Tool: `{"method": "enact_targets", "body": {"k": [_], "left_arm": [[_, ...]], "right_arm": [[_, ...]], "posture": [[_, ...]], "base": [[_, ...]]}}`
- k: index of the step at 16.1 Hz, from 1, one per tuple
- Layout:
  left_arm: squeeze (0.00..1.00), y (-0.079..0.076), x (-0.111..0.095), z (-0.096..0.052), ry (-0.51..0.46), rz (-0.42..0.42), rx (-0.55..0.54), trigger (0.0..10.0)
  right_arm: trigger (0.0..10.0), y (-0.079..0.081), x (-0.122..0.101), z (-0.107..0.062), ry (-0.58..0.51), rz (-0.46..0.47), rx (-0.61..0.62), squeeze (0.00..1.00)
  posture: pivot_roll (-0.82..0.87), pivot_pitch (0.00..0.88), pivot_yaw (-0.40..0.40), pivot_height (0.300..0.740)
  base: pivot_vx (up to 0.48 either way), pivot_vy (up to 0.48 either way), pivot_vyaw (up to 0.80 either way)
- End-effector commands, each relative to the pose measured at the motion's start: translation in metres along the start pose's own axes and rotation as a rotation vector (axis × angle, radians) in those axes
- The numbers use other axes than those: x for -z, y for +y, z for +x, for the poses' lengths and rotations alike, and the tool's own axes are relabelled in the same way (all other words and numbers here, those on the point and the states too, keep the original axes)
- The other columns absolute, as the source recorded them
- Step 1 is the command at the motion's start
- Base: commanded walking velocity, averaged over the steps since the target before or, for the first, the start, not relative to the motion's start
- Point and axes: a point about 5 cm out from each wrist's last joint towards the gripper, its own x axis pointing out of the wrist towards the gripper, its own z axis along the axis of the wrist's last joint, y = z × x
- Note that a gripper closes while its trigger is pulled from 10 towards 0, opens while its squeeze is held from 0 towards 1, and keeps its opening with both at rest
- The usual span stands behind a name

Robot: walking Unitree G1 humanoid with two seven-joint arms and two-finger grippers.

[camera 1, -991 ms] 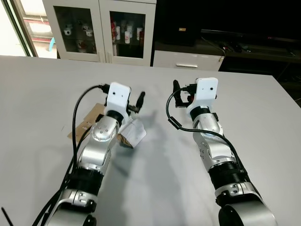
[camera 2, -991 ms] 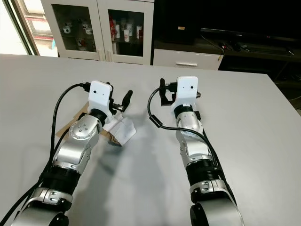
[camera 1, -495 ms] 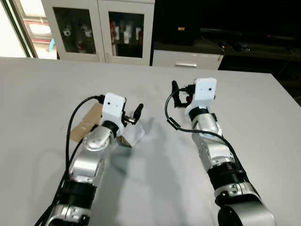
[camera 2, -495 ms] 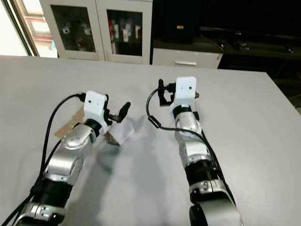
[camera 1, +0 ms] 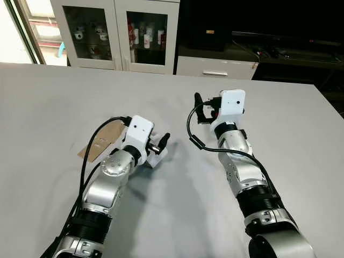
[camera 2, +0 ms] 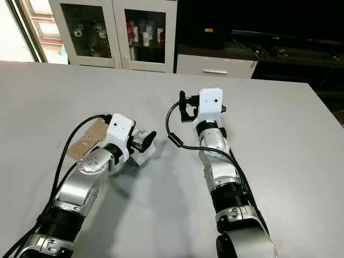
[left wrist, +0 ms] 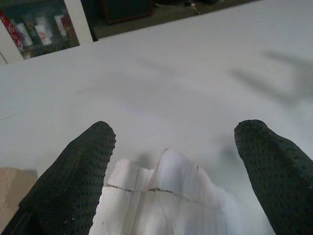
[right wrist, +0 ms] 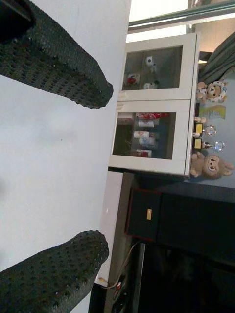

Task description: Picking trash to rubbish bin

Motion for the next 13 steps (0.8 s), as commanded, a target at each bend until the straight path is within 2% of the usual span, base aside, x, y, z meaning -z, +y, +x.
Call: {"method": "enact_targets", "body": {"k": [1, 6, 13], "left_arm": [[0.00, -0.002, -0.003, 0.004, 0.023, 0.027, 0.000, 10.0], [0.00, 0.000, 0.000, 0.006, 0.056, 0.016, -0.032, 10.0], [0.00, 0.005, 0.007, 0.004, 0.088, -0.008, -0.075, 10.0]], "right_arm": [[10.0, -0.005, -0.003, -0.001, -0.012, -0.007, 0.012, 0.00], [10.0, -0.008, -0.001, 0.000, 0.002, -0.012, 0.010, 0.00], [10.0, -0.001, -0.001, 0.000, 0.002, -0.011, -0.011, 0.00]], "posture": [[0.01, 0.019, -0.060, 0.740], [0.01, 0.032, -0.078, 0.740], [0.01, 0.058, -0.068, 0.740]], "base": [[0.000, 0.000, 0.00], [0.000, 0.000, 0.00], [0.000, 0.000, 0.00]]}}
